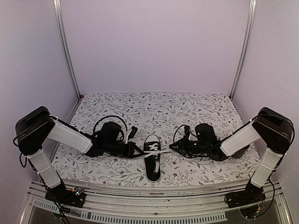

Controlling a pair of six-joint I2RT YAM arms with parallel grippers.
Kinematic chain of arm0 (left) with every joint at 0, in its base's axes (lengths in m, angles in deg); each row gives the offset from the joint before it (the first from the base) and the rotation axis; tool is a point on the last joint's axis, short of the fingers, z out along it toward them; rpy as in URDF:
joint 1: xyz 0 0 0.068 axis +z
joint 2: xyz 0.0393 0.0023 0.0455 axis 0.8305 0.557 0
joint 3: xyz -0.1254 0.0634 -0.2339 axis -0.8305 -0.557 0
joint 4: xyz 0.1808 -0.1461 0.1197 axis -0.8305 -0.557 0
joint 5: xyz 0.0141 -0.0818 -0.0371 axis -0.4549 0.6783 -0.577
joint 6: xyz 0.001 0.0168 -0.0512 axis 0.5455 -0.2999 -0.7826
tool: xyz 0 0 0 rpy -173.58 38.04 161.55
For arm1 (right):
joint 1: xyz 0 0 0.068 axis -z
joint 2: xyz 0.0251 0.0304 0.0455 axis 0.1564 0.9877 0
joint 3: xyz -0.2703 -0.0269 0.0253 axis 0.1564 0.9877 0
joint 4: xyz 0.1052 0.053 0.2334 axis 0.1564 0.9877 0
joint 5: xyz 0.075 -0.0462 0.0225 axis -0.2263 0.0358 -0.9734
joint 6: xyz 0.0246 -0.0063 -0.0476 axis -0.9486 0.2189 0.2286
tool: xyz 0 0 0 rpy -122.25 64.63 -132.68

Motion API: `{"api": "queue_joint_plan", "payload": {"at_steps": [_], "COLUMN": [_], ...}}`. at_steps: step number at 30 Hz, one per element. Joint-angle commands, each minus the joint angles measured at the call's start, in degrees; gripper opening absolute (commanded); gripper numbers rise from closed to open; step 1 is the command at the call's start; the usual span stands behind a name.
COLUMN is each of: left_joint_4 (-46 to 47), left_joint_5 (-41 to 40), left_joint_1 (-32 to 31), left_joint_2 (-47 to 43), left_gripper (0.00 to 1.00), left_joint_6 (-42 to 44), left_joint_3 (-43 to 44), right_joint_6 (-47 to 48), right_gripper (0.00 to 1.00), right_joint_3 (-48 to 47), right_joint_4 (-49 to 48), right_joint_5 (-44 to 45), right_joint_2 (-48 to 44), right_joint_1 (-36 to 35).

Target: Tie the shoes

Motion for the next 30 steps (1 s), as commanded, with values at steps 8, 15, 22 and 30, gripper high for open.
{"api": "queue_joint_plan", "payload": {"at_steps": [8,15,22,30], "left_joint_4": [-0.33,-0.13,-0.93,-1.58], "left_joint_5": [-6.37,-8.39,-9.76,-10.46], "left_joint_1": [-0.27,0.87,2.27,3.60], "left_joint_2": [-4.66,-6.83,-7.68,-8.26], "left_gripper": [0.00,0.00,0.00,0.00], "left_joint_6": [-3.40,-4.87,-5.72,-6.17], "left_joint_3": [-6.61,-9.88,-11.64,-12.62], "right_joint_6": [3.27,3.74,4.28,4.72], "right_gripper": [0.02,0.02,0.02,0.02], "right_joint_3": [-0.72,0.59,1.90,2.87], "right_joint_4": [3.44,4.36,5.17,5.56], "right_joint_5": [1.47,2.20,2.75,2.93], "right_joint_2": [-0.09,-1.44,-2.87,-3.93], "right_joint_1": [2.66,3.87,5.06,5.89]}}
